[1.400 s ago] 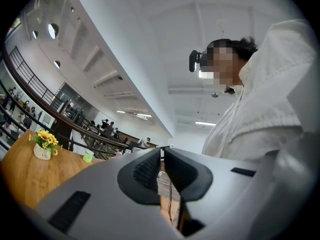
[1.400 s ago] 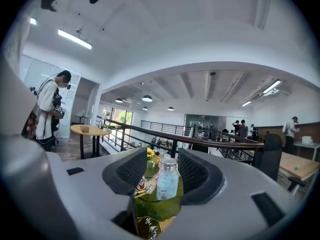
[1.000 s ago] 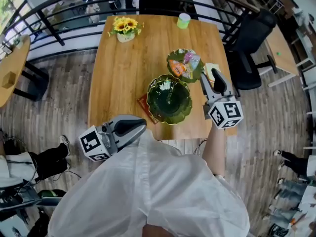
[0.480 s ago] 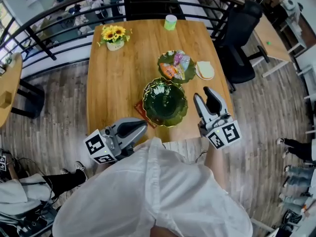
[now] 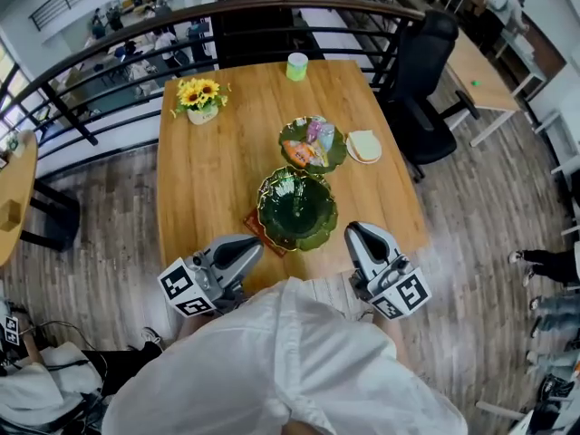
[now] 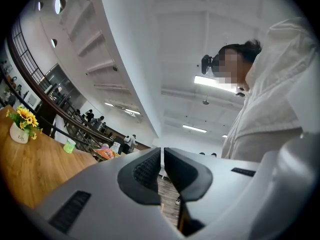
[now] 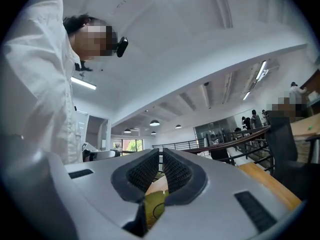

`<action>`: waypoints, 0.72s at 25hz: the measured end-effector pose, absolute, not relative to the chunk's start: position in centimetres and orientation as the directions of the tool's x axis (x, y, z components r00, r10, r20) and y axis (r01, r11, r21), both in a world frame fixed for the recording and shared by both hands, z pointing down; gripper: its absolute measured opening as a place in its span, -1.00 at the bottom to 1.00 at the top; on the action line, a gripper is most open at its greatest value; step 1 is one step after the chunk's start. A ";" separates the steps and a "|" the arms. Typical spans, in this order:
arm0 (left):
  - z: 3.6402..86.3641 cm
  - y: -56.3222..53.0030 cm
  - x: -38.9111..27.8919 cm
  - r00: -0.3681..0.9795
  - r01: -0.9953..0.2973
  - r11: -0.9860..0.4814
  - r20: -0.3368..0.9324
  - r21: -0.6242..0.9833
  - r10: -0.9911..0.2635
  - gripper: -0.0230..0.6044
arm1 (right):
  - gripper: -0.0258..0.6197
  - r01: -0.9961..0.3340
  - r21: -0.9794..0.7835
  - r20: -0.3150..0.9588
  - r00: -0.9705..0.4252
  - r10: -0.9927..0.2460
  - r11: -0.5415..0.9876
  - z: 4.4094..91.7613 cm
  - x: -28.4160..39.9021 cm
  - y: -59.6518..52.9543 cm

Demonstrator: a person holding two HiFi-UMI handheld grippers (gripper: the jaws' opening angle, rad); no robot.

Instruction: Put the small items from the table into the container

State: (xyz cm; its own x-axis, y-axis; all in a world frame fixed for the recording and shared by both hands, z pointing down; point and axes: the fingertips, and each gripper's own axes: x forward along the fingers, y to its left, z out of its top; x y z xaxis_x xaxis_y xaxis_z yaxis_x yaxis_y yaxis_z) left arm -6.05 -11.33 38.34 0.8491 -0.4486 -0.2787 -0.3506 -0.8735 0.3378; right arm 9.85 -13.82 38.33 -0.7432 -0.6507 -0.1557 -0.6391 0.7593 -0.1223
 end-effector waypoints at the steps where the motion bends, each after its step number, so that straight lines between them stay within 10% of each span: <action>1: 38.4 -11.3 -5.7 0.853 -0.339 -0.876 -0.281 0.343 -0.440 -0.90 | -0.83 -0.640 -0.140 -0.160 -0.738 -0.655 0.755 38.5 10.0 -13.3; 18: 39.0 -10.8 -2.6 0.889 -0.165 -0.901 -0.335 0.402 -0.313 -0.90 | -0.87 -0.681 -0.217 -0.154 -0.684 -0.714 0.699 40.8 9.7 -9.7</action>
